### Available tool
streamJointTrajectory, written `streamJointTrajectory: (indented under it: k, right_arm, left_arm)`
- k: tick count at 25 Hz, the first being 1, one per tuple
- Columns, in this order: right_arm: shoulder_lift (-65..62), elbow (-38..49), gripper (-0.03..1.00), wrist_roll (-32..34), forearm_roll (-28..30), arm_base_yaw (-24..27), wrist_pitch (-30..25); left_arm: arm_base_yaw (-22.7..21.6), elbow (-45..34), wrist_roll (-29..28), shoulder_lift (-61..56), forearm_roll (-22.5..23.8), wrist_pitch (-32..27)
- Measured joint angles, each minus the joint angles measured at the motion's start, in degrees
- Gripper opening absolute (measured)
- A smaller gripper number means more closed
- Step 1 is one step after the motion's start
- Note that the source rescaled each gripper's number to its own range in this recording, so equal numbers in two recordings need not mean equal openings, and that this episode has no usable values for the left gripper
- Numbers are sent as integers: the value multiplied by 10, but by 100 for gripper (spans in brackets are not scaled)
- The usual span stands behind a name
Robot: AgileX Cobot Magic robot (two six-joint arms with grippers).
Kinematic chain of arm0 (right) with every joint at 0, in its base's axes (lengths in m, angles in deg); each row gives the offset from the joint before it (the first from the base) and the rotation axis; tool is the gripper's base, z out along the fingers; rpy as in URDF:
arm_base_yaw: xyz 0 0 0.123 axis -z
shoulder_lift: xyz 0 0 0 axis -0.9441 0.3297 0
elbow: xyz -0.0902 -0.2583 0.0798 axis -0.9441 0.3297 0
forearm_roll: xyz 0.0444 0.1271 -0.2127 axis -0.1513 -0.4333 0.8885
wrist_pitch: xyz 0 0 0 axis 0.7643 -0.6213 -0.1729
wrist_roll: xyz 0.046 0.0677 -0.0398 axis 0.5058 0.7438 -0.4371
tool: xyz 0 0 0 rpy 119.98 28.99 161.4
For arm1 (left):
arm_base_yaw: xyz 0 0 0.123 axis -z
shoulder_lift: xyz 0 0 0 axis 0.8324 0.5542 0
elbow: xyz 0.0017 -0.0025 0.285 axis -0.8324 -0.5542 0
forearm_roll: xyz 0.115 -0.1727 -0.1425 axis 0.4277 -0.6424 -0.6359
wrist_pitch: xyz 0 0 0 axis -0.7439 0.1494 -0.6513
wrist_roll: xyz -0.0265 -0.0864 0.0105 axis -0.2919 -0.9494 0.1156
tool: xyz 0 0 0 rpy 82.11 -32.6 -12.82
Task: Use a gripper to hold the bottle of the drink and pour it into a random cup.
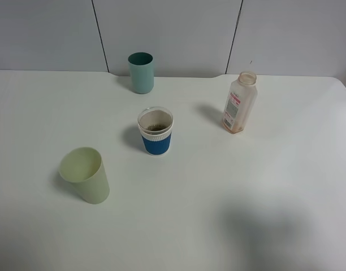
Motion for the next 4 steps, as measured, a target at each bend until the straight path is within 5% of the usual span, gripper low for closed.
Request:
streamJointTrajectory:
  k: [4]
  right_arm:
    - [0, 0, 100, 0, 0, 0, 0]
  left_arm:
    - [0, 0, 0, 0, 0, 0]
